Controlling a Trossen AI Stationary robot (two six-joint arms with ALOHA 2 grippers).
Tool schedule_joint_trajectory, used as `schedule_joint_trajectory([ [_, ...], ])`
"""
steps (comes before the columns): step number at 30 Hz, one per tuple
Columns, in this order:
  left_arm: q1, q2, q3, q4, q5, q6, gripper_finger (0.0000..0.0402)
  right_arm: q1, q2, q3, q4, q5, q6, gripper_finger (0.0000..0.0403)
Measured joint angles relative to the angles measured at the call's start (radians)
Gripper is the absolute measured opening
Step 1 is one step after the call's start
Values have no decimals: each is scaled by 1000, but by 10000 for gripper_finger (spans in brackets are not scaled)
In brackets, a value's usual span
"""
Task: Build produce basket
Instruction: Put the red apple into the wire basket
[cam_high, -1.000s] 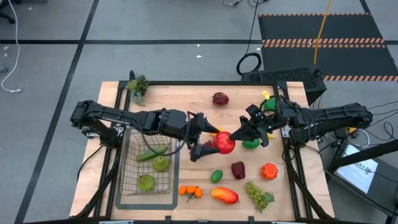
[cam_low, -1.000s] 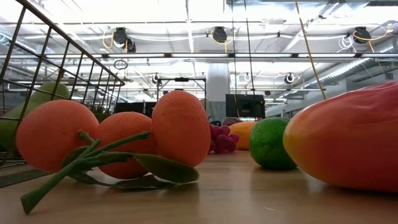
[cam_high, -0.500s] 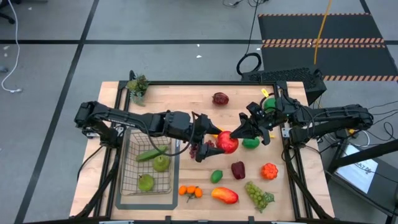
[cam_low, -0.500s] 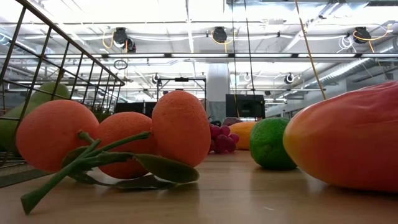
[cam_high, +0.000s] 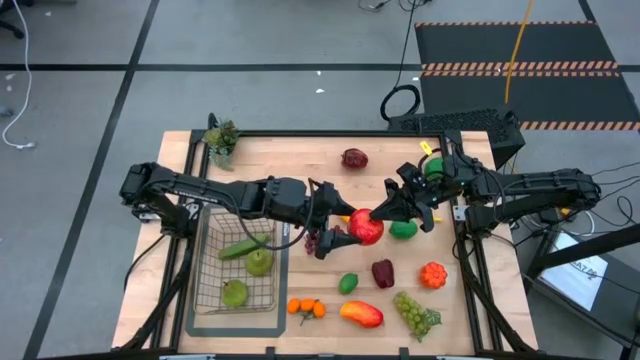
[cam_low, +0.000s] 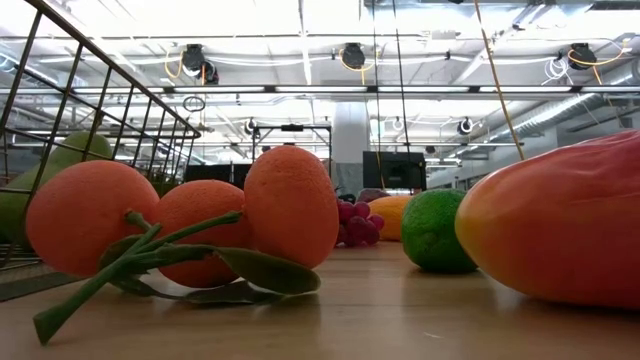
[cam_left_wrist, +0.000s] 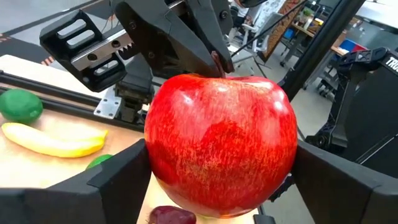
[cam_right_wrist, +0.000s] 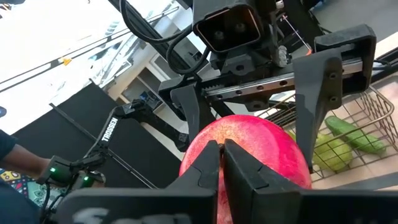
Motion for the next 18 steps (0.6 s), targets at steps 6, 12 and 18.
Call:
schedule_joint_trajectory([
  [6, -1, 0, 0, 11, 9, 5, 364, -4, 2, 0, 87, 19, 36, 67],
  [12, -1, -14, 1, 10, 10, -4, 366, -40, -22, -1, 126, 15, 106, 152],
  [18, -3, -60, 1, -38, 7, -11, 366, -97, -90, -1, 127, 16, 101, 189],
])
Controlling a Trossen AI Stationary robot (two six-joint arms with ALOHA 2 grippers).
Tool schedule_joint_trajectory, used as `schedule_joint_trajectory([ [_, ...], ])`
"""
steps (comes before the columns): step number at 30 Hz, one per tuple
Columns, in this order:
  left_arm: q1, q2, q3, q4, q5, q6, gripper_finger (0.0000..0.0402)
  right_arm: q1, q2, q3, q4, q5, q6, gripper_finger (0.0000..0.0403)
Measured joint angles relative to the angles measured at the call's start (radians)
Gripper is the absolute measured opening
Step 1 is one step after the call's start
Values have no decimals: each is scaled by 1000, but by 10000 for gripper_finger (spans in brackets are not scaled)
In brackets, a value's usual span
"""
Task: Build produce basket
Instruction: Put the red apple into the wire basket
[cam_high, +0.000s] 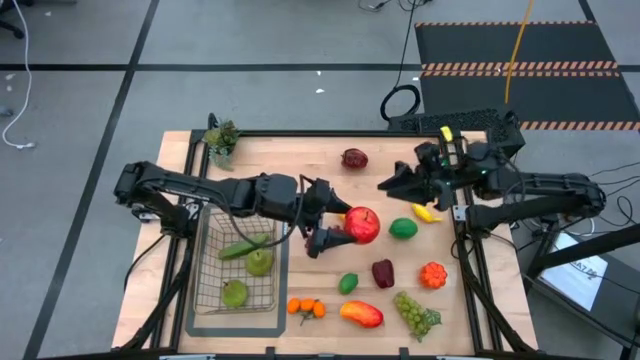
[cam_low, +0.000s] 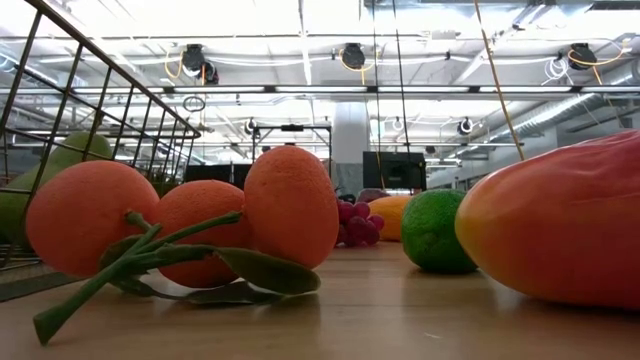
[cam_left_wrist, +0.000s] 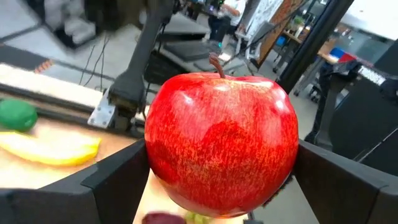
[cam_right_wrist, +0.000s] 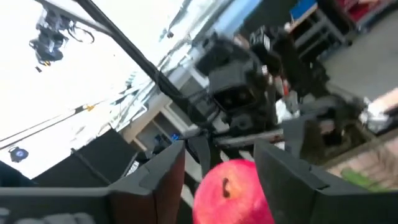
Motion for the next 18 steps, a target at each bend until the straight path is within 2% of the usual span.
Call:
schedule_joint_trajectory([
  [5, 1, -74, -1, -75, -9, -8, 367, -45, -61, 0, -1, 0, -58, 190],
  [10, 9, -174, -1, -109, -70, 12, 367, -70, -94, 0, -12, -3, -129, 183],
  [18, 45, -358, 0, -104, -165, 66, 367, -79, -91, 0, -52, -5, -147, 168],
])
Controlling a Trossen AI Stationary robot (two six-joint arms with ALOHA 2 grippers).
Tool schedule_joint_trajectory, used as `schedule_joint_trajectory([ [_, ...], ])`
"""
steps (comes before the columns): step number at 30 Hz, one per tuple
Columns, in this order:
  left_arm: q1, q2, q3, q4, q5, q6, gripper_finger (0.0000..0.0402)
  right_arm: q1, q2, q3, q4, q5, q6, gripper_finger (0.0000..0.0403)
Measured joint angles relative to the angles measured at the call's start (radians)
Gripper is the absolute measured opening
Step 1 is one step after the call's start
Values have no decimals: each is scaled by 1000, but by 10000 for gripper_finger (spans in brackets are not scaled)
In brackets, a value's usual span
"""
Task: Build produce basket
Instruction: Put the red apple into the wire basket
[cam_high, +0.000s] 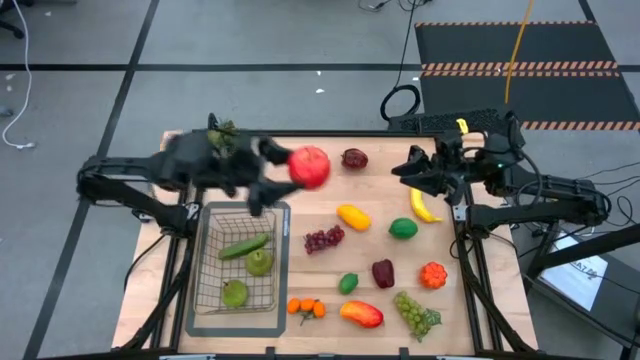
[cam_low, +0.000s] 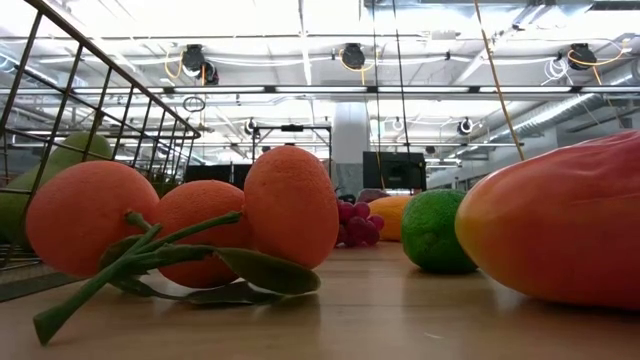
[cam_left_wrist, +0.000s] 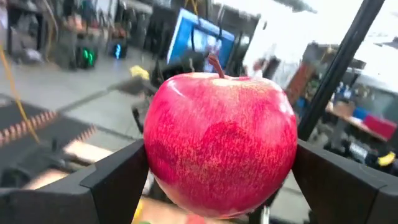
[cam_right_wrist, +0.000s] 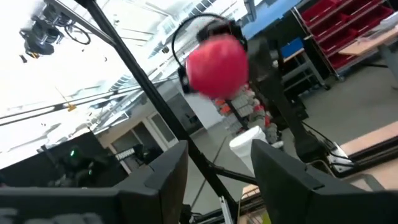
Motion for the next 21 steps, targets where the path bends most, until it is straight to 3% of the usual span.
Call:
schedule_joint_trajectory([
  [5, 25, -112, 1, 18, -27, 53, 367, 0, 11, 0, -1, 4, -12, 138],
  [10, 39, -210, 1, 14, -56, 168, 367, 2, 30, 0, 0, 45, 35, 82],
  [15, 39, -276, 1, 10, -102, 375, 367, 6, 61, 0, -1, 178, 152, 33],
  [21, 38, -293, 1, 10, -111, 674, 367, 47, 107, 0, 0, 325, 255, 8],
])
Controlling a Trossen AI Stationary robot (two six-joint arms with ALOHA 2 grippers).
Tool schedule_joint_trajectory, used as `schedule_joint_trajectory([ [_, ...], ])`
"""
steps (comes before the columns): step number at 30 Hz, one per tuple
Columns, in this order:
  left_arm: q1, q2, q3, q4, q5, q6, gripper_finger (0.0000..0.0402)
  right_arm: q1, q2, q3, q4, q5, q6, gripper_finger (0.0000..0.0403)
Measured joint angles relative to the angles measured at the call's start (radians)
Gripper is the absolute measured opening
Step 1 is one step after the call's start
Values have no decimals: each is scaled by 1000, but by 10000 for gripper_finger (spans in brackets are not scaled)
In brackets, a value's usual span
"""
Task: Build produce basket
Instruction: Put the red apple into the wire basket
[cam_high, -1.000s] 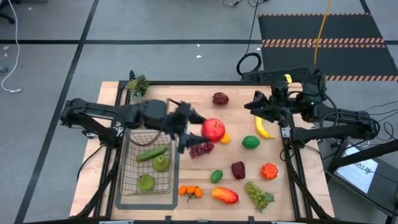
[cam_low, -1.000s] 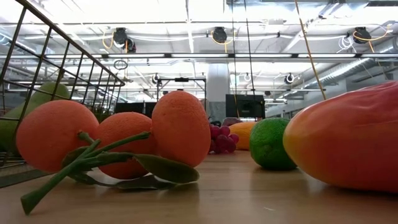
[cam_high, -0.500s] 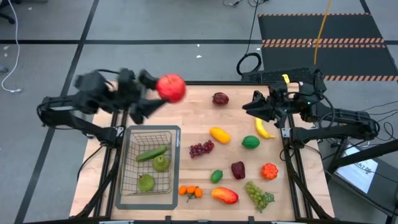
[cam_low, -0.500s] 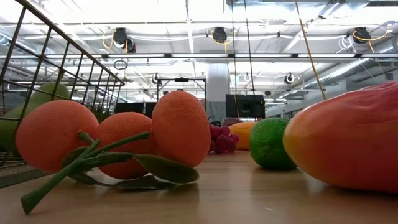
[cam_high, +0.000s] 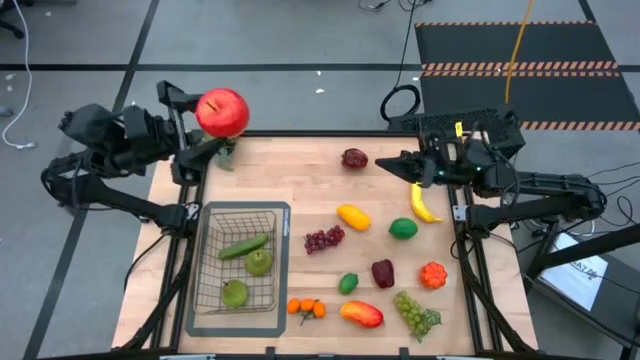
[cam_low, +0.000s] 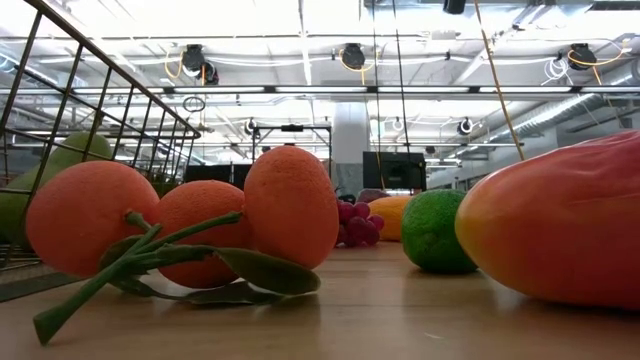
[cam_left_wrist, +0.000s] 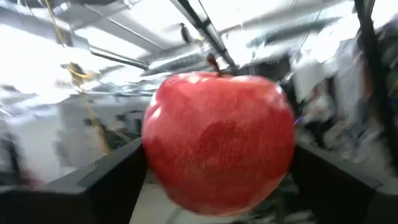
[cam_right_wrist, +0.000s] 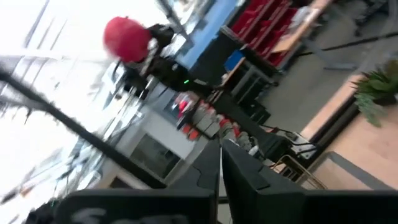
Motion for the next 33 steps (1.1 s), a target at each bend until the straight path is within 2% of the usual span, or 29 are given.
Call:
schedule_joint_trajectory([
  [8, -16, 11, 0, 9, 2, 279, 367, 125, 97, 0, 129, 203, 39, 6],
  [14, -16, 7, 0, 38, 2, 296, 367, 207, 192, 0, 272, 338, 31, 6],
  [21, -16, 8, 0, 95, 2, 288, 367, 292, 293, 0, 378, 444, 31, 6],
  [26, -16, 8, 0, 112, 2, 200, 367, 308, 340, 0, 421, 465, 31, 6],
  [33, -16, 8, 0, 111, 2, -118, 367, 304, 358, 0, 437, 465, 22, 6],
])
